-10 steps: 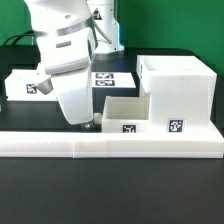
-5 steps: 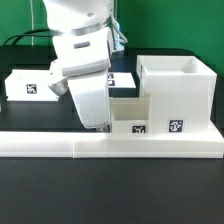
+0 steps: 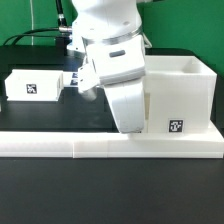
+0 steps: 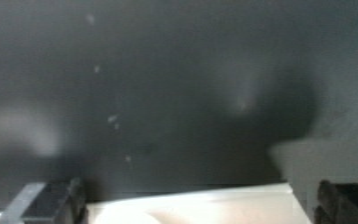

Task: Assemble drawer

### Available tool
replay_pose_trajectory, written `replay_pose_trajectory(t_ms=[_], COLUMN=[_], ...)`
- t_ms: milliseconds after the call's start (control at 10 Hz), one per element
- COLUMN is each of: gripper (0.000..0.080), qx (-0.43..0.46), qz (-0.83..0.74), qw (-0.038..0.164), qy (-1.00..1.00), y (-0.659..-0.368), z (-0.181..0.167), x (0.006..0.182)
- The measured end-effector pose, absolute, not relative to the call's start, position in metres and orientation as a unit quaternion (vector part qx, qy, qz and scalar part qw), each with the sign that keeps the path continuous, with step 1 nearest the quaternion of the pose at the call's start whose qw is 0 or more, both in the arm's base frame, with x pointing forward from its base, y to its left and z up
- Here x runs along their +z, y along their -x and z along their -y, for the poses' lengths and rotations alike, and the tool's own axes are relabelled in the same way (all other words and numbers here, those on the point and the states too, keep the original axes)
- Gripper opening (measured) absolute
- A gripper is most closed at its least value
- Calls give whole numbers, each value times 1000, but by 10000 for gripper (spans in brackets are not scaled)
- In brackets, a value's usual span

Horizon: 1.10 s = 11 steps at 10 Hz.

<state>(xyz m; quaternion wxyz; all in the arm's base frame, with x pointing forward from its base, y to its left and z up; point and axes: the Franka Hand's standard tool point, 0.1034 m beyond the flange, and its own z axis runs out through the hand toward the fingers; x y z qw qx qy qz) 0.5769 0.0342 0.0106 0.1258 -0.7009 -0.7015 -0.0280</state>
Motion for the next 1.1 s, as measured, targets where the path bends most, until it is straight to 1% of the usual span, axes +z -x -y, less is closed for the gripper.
replay_pose_trajectory(t_ms=[200,300,500,600,700,900,1000,1100], gripper=[649,649,649,649,649,649,649,649], qx=[-22,-22,-25,-29,-39,-47,-55,-54], qz=[697,695,707,713,717,710,704,698], qw=[120,120,122,116,97,67,45,40], qy=[707,708,697,691,689,700,707,713], y=[-578,-578,-576,-575,-570,-550,-532,-514], z=[-34,-29,1,21,43,61,74,80], x=[12,11,12,21,35,50,55,52])
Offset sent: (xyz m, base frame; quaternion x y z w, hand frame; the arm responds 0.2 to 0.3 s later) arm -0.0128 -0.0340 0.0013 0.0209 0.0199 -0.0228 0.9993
